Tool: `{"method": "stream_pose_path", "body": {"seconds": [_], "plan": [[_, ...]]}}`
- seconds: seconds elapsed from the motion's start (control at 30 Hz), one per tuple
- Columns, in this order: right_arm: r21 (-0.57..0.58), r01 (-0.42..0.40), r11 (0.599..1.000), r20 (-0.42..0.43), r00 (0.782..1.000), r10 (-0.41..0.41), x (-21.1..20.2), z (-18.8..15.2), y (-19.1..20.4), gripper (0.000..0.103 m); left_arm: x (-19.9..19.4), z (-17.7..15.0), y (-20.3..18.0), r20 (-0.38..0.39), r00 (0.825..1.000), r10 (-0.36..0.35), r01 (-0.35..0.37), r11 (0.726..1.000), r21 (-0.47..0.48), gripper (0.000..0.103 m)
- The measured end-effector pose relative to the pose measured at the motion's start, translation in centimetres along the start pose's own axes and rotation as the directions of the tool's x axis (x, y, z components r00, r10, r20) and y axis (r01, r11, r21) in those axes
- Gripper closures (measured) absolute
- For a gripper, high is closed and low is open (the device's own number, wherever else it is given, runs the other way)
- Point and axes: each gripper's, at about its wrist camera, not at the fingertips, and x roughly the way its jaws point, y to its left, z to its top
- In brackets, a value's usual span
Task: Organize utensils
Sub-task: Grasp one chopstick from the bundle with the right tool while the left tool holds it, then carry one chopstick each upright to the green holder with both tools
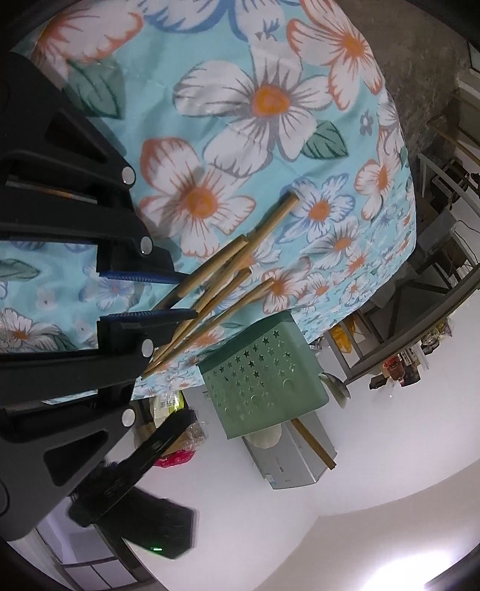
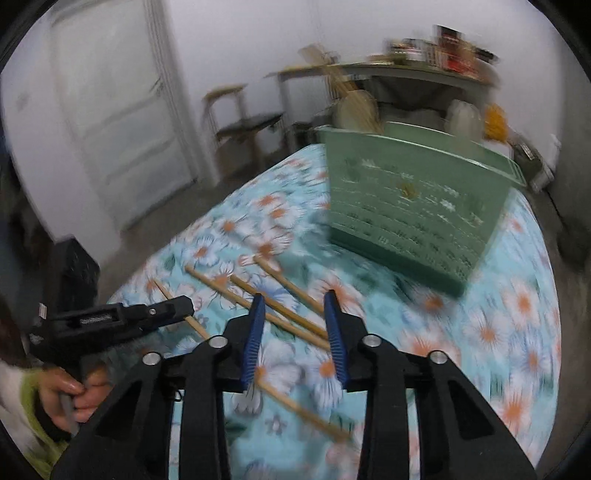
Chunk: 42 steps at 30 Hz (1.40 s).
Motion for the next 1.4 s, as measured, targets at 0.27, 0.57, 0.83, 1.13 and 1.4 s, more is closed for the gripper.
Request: {"method": "stream_pose_path", "body": {"seconds": [0.27,0.57,0.83,1.13,1.4], "plan": [[-0.237,-0.058,0.97,-0.206,0.978,0.009,7.8,3.5,2.0,0.078,0.2,-0.2,1.1,-0.003,1.0,-0.001,0.001,1.0,-0.001,0.09],[-0.321,-0.063,0.945,-0.299,0.953,-0.038,11.7,3.3,2.1,0.081,0.5,-0.3,1.4,0.006,1.0,-0.004,0.004,1.0,0.013,0.09],[-0.337,-0.04,0.941,-0.249,0.967,-0.048,12.8,4.1,2.5,0.095,0.8,-0.3,1.2,0.007,1.0,0.016,-0.016,1.0,0.015,0.089],[-0.241,0.099,0.966,-0.015,0.994,-0.105,5.1,6.6,1.0,0.097,1.0,-0.2,0.9,0.009,0.999,0.033,-0.033,0.999,0.016,0.088],[-0.057,0.193,0.98,0.254,0.952,-0.173,-5.9,6.7,-0.6,0.097,0.9,0.0,0.4,0.016,0.999,0.05,-0.049,0.999,-0.019,0.09]]}}
